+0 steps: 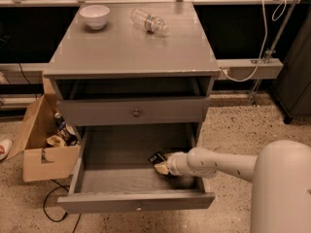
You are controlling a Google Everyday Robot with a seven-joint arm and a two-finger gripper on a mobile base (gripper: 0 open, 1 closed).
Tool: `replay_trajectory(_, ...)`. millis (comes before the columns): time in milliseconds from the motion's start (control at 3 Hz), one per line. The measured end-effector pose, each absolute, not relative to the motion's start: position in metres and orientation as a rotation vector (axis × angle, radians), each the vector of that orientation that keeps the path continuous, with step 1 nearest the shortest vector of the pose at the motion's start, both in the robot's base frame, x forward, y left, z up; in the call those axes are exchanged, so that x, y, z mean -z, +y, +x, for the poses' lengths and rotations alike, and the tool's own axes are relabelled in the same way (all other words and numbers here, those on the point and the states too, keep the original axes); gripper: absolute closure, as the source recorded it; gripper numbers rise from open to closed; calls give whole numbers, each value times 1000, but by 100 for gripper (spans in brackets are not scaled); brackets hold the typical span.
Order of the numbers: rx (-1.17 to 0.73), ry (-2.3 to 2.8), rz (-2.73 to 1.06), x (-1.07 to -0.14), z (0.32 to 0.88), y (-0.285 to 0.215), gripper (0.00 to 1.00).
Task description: Pick rxbar chocolate from middle drawer and place on counter
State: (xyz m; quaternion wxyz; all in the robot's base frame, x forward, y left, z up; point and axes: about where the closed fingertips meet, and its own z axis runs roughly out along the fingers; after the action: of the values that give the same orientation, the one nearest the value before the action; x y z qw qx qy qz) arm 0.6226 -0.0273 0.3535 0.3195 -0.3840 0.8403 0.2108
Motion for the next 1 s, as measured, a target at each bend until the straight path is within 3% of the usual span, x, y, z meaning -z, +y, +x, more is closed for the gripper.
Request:
replay_trajectory(333, -507, 2195, -1021, -359, 622, -24, 84)
replay_trajectory(667, -477, 2158, -1064, -362, 620, -15, 100)
replay_trajectory(1000, -505, 2075, -1059, -385, 619, -14, 100)
